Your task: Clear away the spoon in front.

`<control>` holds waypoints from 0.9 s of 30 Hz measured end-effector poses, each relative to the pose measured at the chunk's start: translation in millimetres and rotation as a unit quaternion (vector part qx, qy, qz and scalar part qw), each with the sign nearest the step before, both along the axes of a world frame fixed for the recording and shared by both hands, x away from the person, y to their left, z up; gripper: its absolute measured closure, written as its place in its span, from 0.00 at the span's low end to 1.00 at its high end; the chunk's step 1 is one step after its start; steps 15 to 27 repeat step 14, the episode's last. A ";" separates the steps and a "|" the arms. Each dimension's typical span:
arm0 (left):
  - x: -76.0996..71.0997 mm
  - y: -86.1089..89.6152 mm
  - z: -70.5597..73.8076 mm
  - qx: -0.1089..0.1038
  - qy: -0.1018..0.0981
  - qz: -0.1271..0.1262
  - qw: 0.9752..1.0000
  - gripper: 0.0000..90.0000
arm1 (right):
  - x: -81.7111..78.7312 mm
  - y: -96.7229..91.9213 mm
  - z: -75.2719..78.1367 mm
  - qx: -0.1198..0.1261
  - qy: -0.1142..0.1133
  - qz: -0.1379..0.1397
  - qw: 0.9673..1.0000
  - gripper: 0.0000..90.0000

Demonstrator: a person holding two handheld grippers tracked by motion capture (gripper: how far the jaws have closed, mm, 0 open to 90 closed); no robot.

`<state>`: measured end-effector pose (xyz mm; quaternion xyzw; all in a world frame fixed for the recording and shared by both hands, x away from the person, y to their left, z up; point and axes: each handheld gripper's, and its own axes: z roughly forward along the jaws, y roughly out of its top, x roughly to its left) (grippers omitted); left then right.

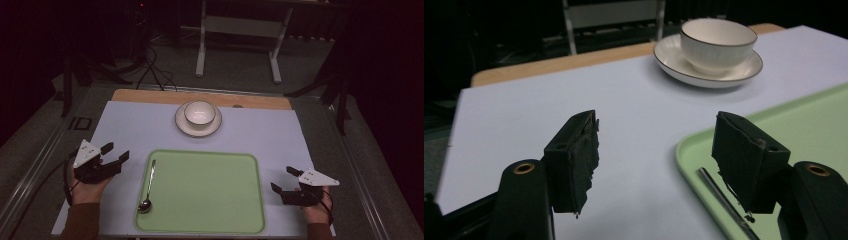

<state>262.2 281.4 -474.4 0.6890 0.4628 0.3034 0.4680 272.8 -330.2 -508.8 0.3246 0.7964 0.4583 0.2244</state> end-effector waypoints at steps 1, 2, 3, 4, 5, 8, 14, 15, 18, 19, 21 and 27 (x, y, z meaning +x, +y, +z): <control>0.0 0.0 0.0 0.000 0.000 0.000 1.000 0.39 | 0.0 0.0 0.0 0.000 0.000 0.000 1.000 0.16; 0.0 0.0 0.0 0.000 0.000 0.000 1.000 0.39 | -0.4 -0.7 0.5 0.004 -0.002 -0.003 1.000 0.16; -5.9 7.2 1.1 -0.002 -0.013 0.012 1.000 0.39 | -1.0 -2.3 1.6 0.008 -0.009 -0.008 1.000 0.16; -8.1 9.6 1.3 -0.004 -0.016 0.017 1.000 0.39 | -1.1 -2.8 1.9 0.009 -0.011 -0.009 1.000 0.16; -9.1 10.7 1.3 -0.005 -0.020 0.021 1.000 0.39 | -1.8 -3.1 2.6 0.011 -0.014 -0.012 1.000 0.16; -10.4 12.5 1.2 -0.006 -0.022 0.024 0.999 0.38 | -2.4 -3.6 3.4 0.014 -0.020 -0.014 1.000 0.16; -13.6 19.7 -1.7 -0.015 -0.027 0.044 0.999 0.36 | -3.7 -5.1 4.8 0.024 -0.026 -0.017 0.999 0.16; -13.6 19.7 -1.7 -0.015 -0.027 0.044 0.999 0.36 | -3.7 -5.1 4.8 0.024 -0.026 -0.017 0.999 0.16; -13.6 19.7 -1.7 -0.015 -0.027 0.044 0.999 0.36 | -3.7 -5.1 4.8 0.024 -0.026 -0.017 0.999 0.16; -13.6 19.7 -1.7 -0.015 -0.027 0.044 0.999 0.36 | -3.7 -5.1 4.8 0.024 -0.026 -0.017 0.999 0.16; -13.6 19.7 -1.7 -0.015 -0.027 0.044 0.999 0.36 | -3.7 -5.1 4.8 0.024 -0.026 -0.017 0.999 0.16; -13.6 19.7 -1.7 -0.015 -0.027 0.044 0.999 0.36 | -3.7 -5.1 4.8 0.024 -0.026 -0.017 0.999 0.16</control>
